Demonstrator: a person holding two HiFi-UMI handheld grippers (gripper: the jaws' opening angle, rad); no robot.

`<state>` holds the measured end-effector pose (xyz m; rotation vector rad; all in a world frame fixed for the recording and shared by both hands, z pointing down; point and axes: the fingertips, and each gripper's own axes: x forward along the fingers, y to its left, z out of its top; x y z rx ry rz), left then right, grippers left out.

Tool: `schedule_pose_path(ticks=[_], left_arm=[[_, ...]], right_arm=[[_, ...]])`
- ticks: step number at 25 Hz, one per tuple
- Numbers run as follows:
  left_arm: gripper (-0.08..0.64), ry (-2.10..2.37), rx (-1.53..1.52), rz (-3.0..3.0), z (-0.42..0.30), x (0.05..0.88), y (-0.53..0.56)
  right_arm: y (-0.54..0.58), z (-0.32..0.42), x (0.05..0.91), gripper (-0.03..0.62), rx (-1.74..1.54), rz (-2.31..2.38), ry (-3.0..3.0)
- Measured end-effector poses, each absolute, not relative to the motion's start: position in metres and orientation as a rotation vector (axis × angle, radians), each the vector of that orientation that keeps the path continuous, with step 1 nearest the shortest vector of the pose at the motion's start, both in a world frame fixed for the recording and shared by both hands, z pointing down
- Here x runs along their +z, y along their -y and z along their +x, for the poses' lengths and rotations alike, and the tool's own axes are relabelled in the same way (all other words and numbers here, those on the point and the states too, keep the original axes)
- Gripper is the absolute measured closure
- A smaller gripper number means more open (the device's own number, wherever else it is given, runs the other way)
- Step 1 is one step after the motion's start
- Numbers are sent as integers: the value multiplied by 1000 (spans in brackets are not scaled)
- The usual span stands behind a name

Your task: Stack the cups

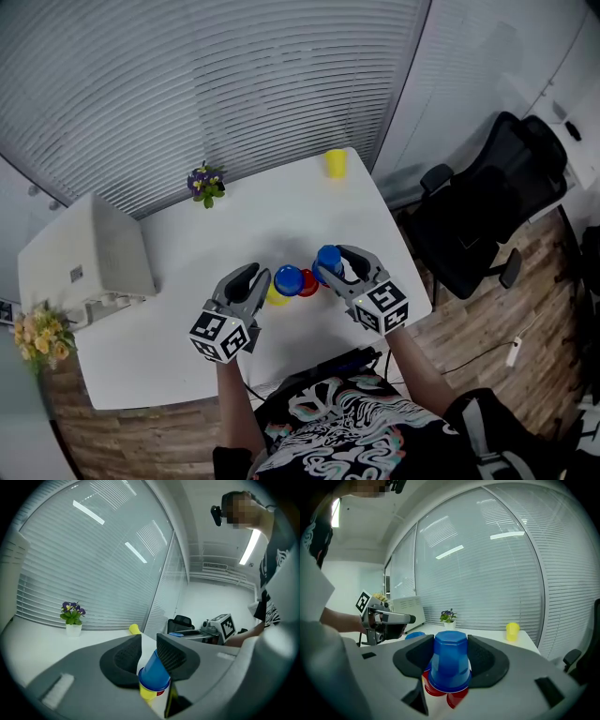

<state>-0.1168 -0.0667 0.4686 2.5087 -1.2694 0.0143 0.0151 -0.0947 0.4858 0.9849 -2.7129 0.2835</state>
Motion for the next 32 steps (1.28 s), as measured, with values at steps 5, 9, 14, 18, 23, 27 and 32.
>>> schedule_pose_path(ticks=[5,9,14,18,23,27,32], left_arm=[[462,1273,11,2503,-118,469,66],[462,1275,7,2491,-122,472,68],[462,1271,8,2486,-122,474,69],[462,1268,21,2470,-124,479,68],[462,1268,21,2466,-125,480,68],[463,1267,26,2469,-124,480,68],[462,1261,38,2467,-122,482,67]], right_arm=[[92,14,490,368,220,995,2702],[93,8,493,368,215,1001,2715],[92,4,500,368,206,998,2707],[89,2,506,368,180,987,2691],[87,4,508,368,157,992,2699],[83,4,510,368,140,970,2673],[82,2,510,370,100,952,2681]])
